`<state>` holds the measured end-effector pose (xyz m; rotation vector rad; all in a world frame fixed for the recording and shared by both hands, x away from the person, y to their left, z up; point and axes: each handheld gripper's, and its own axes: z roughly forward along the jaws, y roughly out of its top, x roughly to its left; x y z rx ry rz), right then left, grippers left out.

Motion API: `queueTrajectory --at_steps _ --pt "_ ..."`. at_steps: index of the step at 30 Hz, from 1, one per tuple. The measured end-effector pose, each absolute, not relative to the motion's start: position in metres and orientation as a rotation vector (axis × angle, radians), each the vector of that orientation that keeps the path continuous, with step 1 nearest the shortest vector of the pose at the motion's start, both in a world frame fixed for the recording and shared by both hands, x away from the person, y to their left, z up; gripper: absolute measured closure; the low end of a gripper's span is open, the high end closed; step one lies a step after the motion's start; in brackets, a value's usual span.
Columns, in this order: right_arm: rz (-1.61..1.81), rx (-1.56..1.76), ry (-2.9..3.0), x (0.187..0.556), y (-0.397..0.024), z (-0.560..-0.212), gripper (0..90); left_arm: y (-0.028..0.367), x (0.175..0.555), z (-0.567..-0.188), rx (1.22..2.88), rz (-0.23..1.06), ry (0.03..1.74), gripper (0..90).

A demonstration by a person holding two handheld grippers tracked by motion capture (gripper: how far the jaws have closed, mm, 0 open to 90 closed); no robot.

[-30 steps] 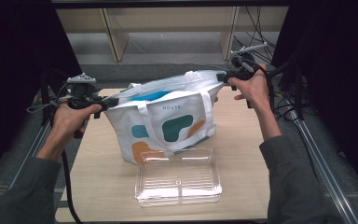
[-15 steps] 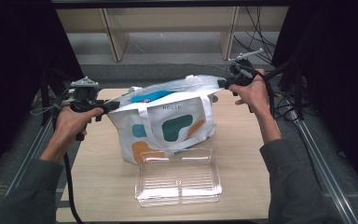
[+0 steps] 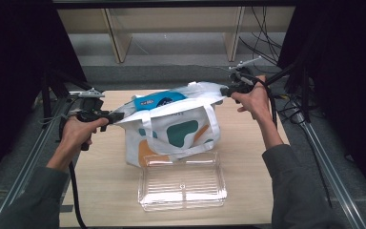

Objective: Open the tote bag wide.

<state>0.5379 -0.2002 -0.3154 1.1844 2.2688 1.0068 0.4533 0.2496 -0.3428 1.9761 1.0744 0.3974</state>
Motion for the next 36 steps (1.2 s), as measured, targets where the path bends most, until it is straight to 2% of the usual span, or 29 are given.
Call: queueTrajectory --at_steps 23,36 --pt "0.953 1.232 2.321 0.54 -0.2 -0.338 76.7 0.248 0.458 -0.364 2.01 0.38 1.085 80.5" --pt "0.945 1.207 2.347 0.541 -0.194 -0.354 77.1 0.253 0.462 -0.39 2.036 0.35 1.114 83.0"
